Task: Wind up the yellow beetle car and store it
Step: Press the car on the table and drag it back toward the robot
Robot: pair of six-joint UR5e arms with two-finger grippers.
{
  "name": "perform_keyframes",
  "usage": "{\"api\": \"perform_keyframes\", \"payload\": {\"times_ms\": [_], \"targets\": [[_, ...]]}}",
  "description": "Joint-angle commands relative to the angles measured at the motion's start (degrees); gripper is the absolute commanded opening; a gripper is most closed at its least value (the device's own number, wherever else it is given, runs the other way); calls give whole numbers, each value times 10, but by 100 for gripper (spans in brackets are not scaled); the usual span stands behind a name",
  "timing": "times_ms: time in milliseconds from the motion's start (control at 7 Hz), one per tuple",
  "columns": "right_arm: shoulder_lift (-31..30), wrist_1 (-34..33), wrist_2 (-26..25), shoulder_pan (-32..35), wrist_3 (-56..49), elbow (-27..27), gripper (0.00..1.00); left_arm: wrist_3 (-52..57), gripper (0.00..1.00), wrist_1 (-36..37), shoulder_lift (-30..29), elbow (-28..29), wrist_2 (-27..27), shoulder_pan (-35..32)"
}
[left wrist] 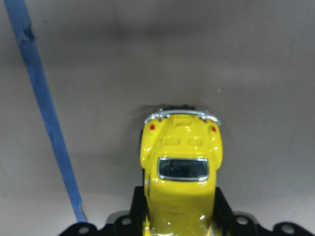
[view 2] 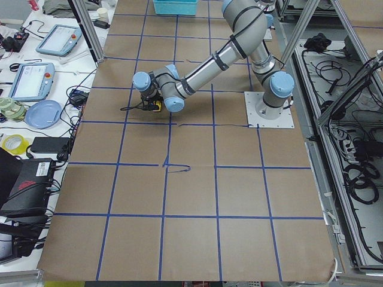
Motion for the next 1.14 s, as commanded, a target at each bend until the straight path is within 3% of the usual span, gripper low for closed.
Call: {"api": "perform_keyframes", "payload": {"times_ms": [0,571,714,857,1000], "targets": [[0,0,0,0,0,0,100,8,0,-4,0,-1,0,12],[0,0,0,0,0,0,100,56,0,-5,2,-3,18,34],[0,0,0,0,0,0,100,49,61,-5,1,-5,18,34],[0,0,0,0,0,0,100,27,79,-2,3,-6,19,34],[0,0,0,0,0,0,100,22,89,1,7,-5,19,34]]}}
